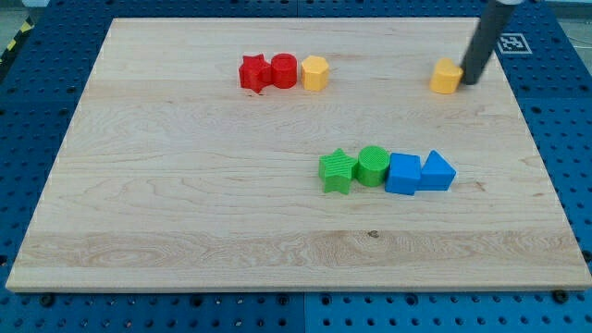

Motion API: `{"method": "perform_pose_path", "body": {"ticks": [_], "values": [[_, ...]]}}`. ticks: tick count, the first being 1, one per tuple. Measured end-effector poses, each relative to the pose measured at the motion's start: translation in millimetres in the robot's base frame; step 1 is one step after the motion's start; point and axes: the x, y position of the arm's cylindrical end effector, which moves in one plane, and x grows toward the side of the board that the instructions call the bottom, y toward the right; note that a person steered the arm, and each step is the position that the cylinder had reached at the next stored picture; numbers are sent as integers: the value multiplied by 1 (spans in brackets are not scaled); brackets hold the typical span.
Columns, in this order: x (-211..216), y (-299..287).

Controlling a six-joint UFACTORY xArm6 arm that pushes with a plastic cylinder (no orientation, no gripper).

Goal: Push the yellow heart close right to the yellow hexagon

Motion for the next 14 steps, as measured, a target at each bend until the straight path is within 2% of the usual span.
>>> {"method": "perform_pose_path", "body": {"ticks": [1,2,3,4,5,7,9,10,14], "values": [[0,-70],[0,-89],[-3,-73],[15,-56],[33,-69],[31,-136],[9,-63],[-2,-62],[-13,-131]]}}
